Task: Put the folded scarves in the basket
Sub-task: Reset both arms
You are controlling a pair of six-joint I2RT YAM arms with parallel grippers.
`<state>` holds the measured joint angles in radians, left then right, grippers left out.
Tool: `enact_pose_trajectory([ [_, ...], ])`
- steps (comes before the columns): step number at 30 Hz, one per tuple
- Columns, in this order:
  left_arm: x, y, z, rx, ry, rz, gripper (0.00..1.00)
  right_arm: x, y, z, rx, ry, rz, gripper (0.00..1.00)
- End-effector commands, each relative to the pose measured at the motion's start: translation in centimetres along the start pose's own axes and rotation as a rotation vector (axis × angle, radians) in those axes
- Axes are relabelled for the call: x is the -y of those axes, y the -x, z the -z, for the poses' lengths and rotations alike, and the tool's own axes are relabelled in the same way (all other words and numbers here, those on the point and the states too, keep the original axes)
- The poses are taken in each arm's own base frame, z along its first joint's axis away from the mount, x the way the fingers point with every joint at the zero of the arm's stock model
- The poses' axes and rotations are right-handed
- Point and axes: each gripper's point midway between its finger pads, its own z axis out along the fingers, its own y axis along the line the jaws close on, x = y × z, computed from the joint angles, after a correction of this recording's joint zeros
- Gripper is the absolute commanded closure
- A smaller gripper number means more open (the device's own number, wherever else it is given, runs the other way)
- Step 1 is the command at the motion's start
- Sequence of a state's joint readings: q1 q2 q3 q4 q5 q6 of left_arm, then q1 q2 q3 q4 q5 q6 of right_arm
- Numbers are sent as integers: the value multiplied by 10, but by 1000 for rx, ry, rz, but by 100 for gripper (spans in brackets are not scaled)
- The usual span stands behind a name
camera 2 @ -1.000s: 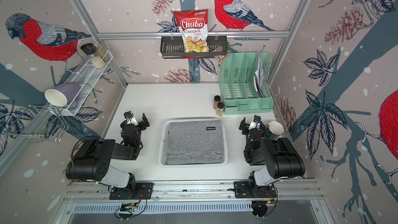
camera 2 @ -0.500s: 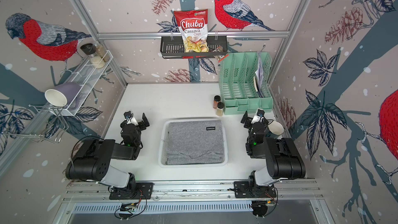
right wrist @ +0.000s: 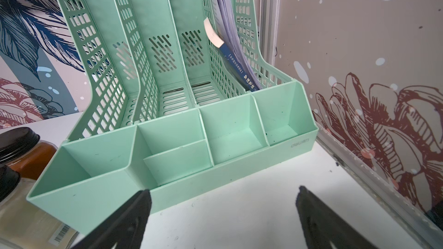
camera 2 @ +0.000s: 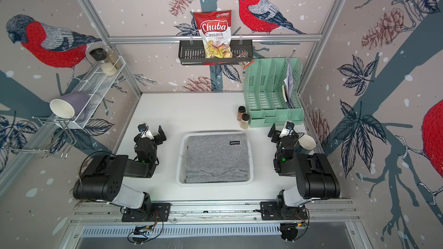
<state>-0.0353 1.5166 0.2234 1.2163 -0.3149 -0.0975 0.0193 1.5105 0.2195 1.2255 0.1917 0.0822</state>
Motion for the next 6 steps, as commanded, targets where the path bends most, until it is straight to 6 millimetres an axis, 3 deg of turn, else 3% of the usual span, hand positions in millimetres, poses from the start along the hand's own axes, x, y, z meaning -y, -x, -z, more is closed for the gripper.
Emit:
enact_pose_trajectory([
  [1, 1, 7, -1, 25, -1, -5, 2, -1, 3, 0, 13, 9, -11, 0],
  [6, 1, 7, 0, 26, -3, -5, 2, -2, 3, 0, 7, 12, -12, 0],
])
